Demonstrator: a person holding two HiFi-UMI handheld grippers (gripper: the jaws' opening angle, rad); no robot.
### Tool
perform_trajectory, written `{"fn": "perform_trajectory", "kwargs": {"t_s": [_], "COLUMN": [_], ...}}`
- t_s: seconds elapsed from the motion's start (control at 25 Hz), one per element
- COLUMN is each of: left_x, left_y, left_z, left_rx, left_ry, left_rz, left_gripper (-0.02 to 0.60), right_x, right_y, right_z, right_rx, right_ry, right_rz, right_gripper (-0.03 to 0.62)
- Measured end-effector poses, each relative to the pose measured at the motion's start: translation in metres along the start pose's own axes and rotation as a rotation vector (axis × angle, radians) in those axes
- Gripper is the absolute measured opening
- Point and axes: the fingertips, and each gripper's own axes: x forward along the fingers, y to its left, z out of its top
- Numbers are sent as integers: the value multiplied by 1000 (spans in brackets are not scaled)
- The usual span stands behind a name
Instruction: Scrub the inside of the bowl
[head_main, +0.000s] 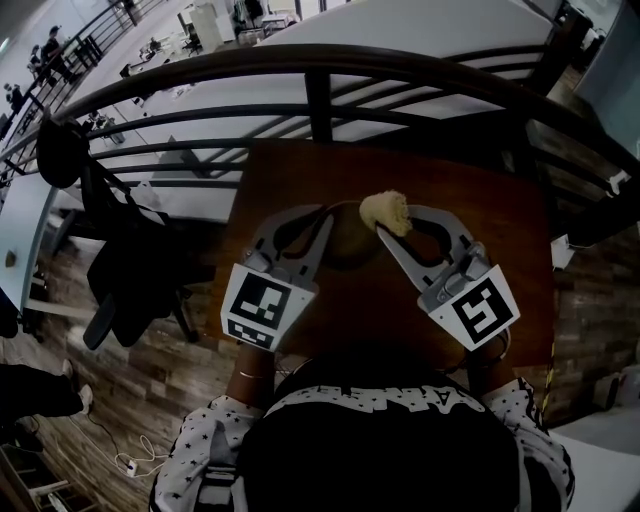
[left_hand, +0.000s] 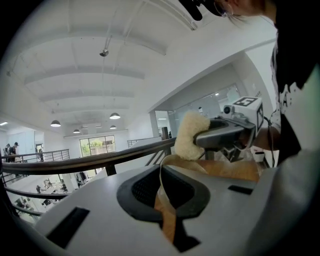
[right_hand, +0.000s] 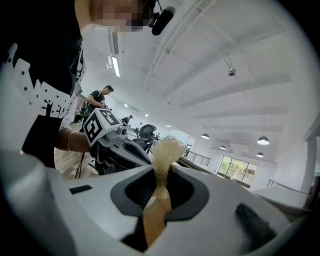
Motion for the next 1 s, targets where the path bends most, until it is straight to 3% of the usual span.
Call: {"fn": "perform_trajectory", "kwargs": {"t_s": [0.28,0.44,0.64,0.76,1.0], "left_x": [-7,-8,-7,-5,-2], "left_y": [-5,-21,-27,-31,-44], "left_z": [3,6,3,3,3], "left_rx": [30,91,136,130,190], "left_ry": [-3,-5,13,11,15], "left_rz": [-48,-125,-182,-210,-262], "left_gripper": [23,23,23,23,23], "right_x": [9,20,25,26,18], "right_y": [-10,-9,1,7,14], "right_z": [19,9,-5,-18,-22], "right_rx": [-143,-302,-303,-340,-335], "right_ry": [-11,78,132,184,173], "right_rz": [94,204,363,414,516], "right_gripper": [61,61,61,61,61]}}
